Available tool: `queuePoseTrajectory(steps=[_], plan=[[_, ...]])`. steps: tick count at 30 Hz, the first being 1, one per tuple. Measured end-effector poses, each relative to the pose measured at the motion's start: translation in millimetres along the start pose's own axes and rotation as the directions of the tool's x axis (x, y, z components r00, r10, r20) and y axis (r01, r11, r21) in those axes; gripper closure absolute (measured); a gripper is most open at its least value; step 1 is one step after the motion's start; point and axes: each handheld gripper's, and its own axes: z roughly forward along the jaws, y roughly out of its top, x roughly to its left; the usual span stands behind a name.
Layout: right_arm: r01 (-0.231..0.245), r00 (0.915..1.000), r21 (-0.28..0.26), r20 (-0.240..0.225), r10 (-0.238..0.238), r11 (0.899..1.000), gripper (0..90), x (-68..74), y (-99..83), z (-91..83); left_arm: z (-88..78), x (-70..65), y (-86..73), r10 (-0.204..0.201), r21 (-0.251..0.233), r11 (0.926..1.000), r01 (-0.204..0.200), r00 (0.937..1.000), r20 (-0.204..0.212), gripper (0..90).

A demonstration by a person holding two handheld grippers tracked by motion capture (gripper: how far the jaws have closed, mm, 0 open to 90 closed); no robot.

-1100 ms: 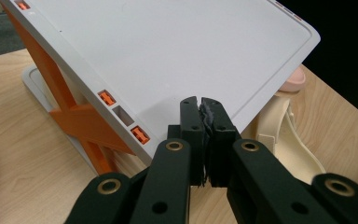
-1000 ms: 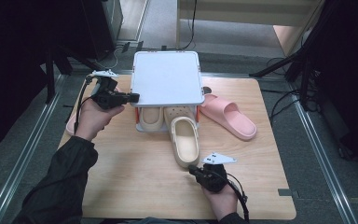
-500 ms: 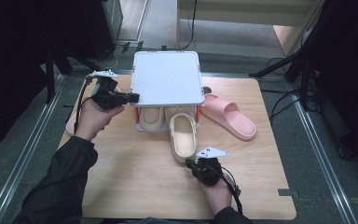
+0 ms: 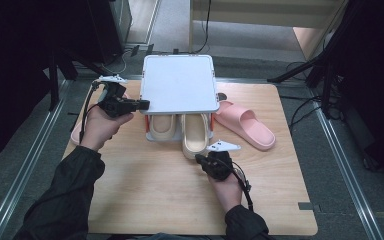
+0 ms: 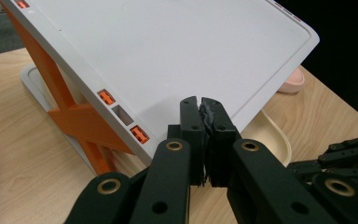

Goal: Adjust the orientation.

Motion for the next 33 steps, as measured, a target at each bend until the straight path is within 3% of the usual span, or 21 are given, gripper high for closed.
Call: queuePoseTrajectory(steps=[9,12,21,28,31,33], plan=[[-0.013,0.9999,0.000,0.008,0.013,1.000,90.0,-11.3,19.6,14.7,0.1,0.3,0.4,-0.015,0.001,0.9999,0.015,0.9999,0.002,88.1],[-0.036,0.9992,0.005,-0.015,0.036,0.999,89.7,-17.0,24.2,19.3,0.0,0.3,0.8,-0.002,0.004,1.0000,0.002,1.0000,0.001,88.0],[-0.036,0.9994,0.014,-0.004,0.036,0.999,88.0,-26.2,36.4,32.6,-0.1,1.3,0.9,-0.004,0.004,1.0000,0.004,0.9999,0.014,86.5],[-0.055,0.9979,0.016,-0.033,0.056,0.998,84.2,-34.7,40.2,36.3,-0.4,1.4,0.8,0.011,0.004,0.9999,-0.011,0.9996,0.025,84.0],[-0.056,0.9976,0.023,-0.039,0.057,0.998,81.1,-34.1,39.0,32.2,-0.8,1.6,1.3,0.010,0.004,0.9999,-0.010,0.9991,0.040,78.2],[-0.065,0.9957,0.028,-0.064,0.067,0.997,76.8,-34.2,38.0,26.9,-3.2,0.1,3.2,0.005,0.002,1.0000,-0.005,0.9995,0.032,66.2]])
